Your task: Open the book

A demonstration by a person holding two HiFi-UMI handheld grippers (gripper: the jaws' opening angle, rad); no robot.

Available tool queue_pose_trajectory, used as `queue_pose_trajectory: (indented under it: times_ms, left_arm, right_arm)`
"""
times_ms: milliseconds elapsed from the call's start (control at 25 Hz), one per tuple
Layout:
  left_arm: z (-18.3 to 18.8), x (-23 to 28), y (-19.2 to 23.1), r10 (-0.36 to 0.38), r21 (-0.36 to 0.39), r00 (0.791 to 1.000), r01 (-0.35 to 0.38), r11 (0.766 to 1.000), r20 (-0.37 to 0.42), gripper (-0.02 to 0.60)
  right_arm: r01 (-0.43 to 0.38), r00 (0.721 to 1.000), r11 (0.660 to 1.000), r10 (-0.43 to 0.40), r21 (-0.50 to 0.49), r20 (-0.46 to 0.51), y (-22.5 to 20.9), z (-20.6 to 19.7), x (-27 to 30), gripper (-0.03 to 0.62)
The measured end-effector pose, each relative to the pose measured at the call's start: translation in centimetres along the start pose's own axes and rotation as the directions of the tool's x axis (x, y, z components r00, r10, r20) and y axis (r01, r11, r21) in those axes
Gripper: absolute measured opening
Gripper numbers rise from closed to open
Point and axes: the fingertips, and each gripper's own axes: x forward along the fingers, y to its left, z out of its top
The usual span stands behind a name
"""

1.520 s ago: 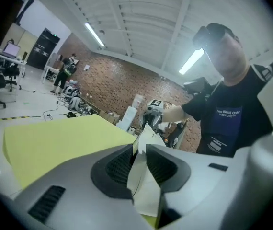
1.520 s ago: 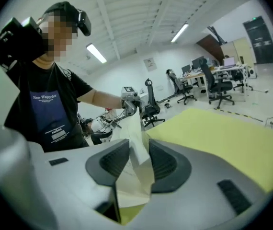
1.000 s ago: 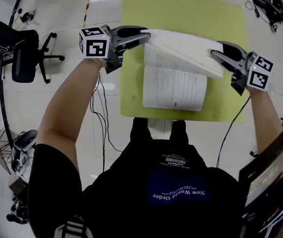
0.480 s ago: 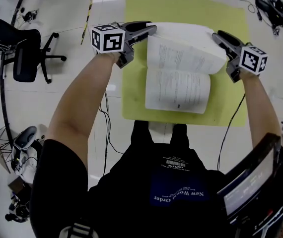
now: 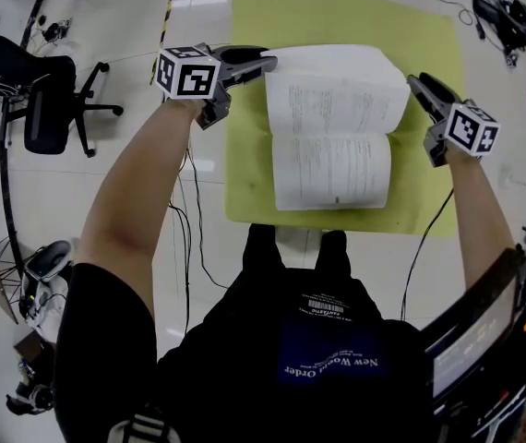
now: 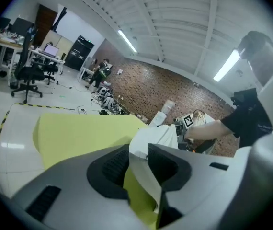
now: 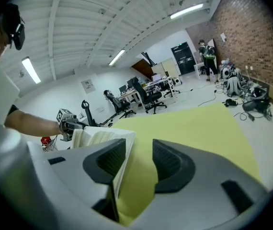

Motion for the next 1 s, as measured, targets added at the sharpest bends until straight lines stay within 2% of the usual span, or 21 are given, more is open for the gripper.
queue_pose_trajectory:
  times_ms: [80,200,360,480,560,600,680,720,760,880,920,1000]
  left_arm:
    - [-0.1,-0.7,0.1,0.023,0.069,0.999,-0.020,0.997,-0.043,0.104]
    - [0.7,-2.5,1.4,0.112,0.177,0.991,-0.096,0.979,-0.080,0.104]
    - [2.0,-5.3,2.0,0.201,0.197,0.980,-0.197,0.960,0.001,0.104]
    - [2.6,-6.6,-0.5,0.183,0.188,0.979,-0.197,0.962,0.091,0.104]
    - [2.2,-6.6,-3.5,0.133,0.195,0.983,-0.157,0.968,0.130,0.104]
    - [1.5,-6.1,-5.2,0.103,0.206,0.987,-0.127,0.970,0.126,0.104]
    - [-0.6,-4.3,-7.7,0.070,0.233,0.995,-0.084,0.969,0.065,0.104]
    - [-1.7,-3.3,-8.3,0.068,0.239,0.997,-0.072,0.968,0.028,0.094]
    - [-2.5,-2.3,-8.7,0.057,0.237,0.998,-0.054,0.970,-0.007,0.094]
    - [-4.8,-0.3,-9.5,0.019,0.252,0.991,0.016,0.968,-0.135,0.094]
    - [-5.4,-0.1,-9.5,0.019,0.250,0.985,0.025,0.968,-0.171,0.094]
    - [-6.1,-0.1,-8.8,0.018,0.175,0.982,0.016,0.984,-0.187,0.094]
  right_arm:
    - [-0.011,1.000,1.000,0.011,0.010,-0.003,0.7,-0.7,-0.4,0.150]
    - [-0.019,1.000,1.000,0.019,0.001,-0.001,1.5,-1.3,-0.6,0.150]
    - [-0.049,0.999,0.999,0.049,-0.019,0.014,3.3,-1.9,-1.3,0.150]
    - [-0.071,0.997,0.996,0.072,-0.062,0.011,5.0,-2.2,-1.8,0.150]
    - [-0.096,0.995,0.989,0.095,-0.114,-0.014,6.6,-2.8,-1.9,0.150]
    - [-0.114,0.993,0.983,0.110,-0.145,-0.034,7.6,-3.3,-1.9,0.149]
    - [-0.165,0.985,0.964,0.151,-0.209,-0.081,9.9,-4.4,-1.6,0.149]
    - [-0.198,0.978,0.948,0.174,-0.250,-0.115,11.2,-5.1,-1.5,0.106]
    - [-0.235,0.967,0.923,0.192,-0.304,-0.165,12.5,-6.0,-1.4,-0.010]
    - [-0.365,0.905,0.816,0.198,-0.447,-0.377,15.7,-10.0,-1.1,-0.014]
    - [-0.392,0.885,0.801,0.195,-0.453,-0.422,16.1,-11.0,-1.1,-0.014]
    - [-0.426,0.848,0.805,0.195,-0.414,-0.493,16.2,-12.7,-1.6,-0.014]
